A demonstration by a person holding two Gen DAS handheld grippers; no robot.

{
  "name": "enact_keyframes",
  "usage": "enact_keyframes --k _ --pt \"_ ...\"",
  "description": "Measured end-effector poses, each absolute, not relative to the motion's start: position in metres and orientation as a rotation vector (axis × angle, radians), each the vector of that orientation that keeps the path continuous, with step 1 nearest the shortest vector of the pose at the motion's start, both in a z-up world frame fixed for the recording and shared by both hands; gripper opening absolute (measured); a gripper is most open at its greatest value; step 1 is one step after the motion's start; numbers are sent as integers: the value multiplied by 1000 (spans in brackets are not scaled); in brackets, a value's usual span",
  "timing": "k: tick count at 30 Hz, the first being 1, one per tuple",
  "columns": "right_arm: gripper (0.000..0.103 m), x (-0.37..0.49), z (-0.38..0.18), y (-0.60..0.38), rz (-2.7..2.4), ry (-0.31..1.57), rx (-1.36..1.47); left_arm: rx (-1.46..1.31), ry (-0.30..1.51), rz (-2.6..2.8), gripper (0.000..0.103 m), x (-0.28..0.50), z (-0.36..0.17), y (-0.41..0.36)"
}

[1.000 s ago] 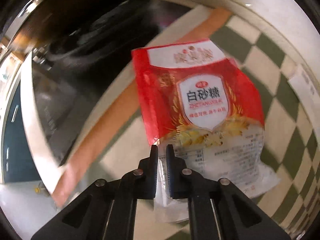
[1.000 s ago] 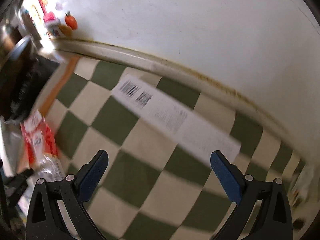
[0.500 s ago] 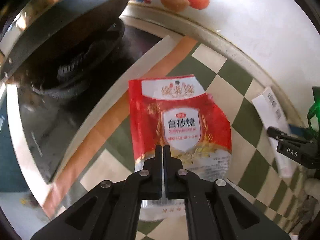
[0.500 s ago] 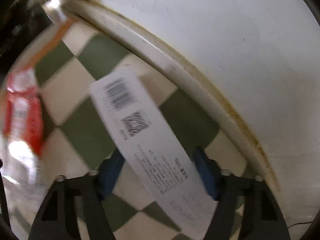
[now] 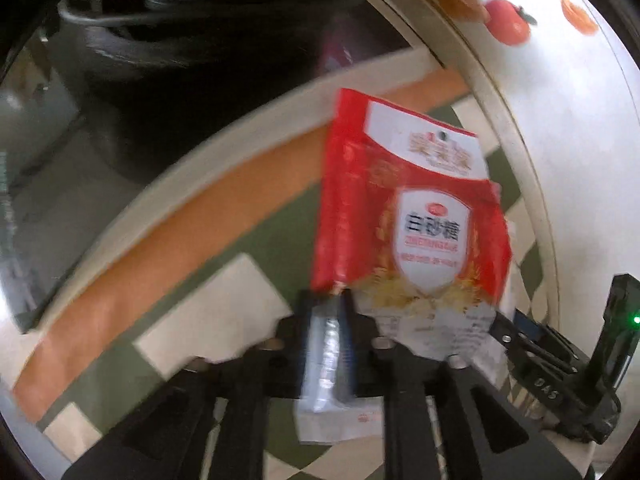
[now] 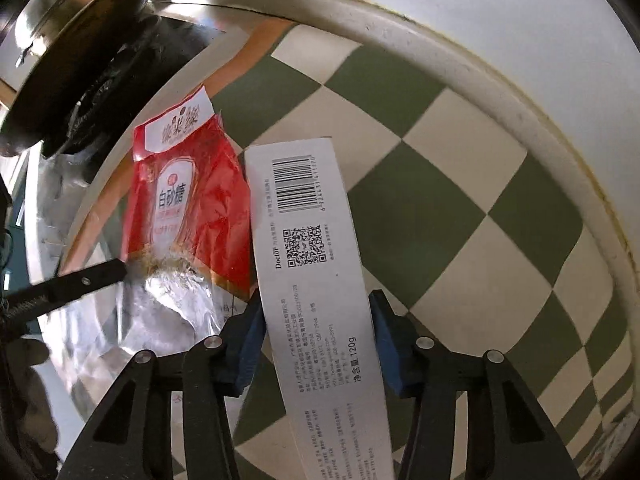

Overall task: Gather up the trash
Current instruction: 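Grasp the red sugar bag with the left tool while the right tool grasps the white box, then carry the sugar bag and white box down over the trash bin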

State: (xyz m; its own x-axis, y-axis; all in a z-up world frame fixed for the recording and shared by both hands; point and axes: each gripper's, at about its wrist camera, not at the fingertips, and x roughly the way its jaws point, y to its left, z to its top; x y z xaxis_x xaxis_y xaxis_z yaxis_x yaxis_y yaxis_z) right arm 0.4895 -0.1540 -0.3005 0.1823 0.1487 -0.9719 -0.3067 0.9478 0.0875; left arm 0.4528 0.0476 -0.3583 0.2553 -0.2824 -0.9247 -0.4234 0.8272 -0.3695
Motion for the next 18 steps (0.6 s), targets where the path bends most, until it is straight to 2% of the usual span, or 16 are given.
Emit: enact_keyframes --k 5,7,8,10,11,14,18 --pt "52 490 -263 -172 251 1241 -105 -620 1326 139 29 438 -357 60" --pt "52 487 -247 -171 314 1204 -65 -645 1306 122 37 436 -359 62" --pt "52 487 -248 -164 342 1218 -77 -661 1300 115 40 437 -359 63" --pt "52 492 -260 -152 390 1261 -96 -682 1293 105 54 441 -361 62" --pt "51 492 -267 -149 398 1282 -109 -688 1290 97 56 445 -361 59" --pt "50 489 -300 -147 413 1358 -111 -725 1279 78 58 450 -363 63" --pt "50 489 -308 -157 430 1369 -46 -820 1274 43 58 465 -370 64"
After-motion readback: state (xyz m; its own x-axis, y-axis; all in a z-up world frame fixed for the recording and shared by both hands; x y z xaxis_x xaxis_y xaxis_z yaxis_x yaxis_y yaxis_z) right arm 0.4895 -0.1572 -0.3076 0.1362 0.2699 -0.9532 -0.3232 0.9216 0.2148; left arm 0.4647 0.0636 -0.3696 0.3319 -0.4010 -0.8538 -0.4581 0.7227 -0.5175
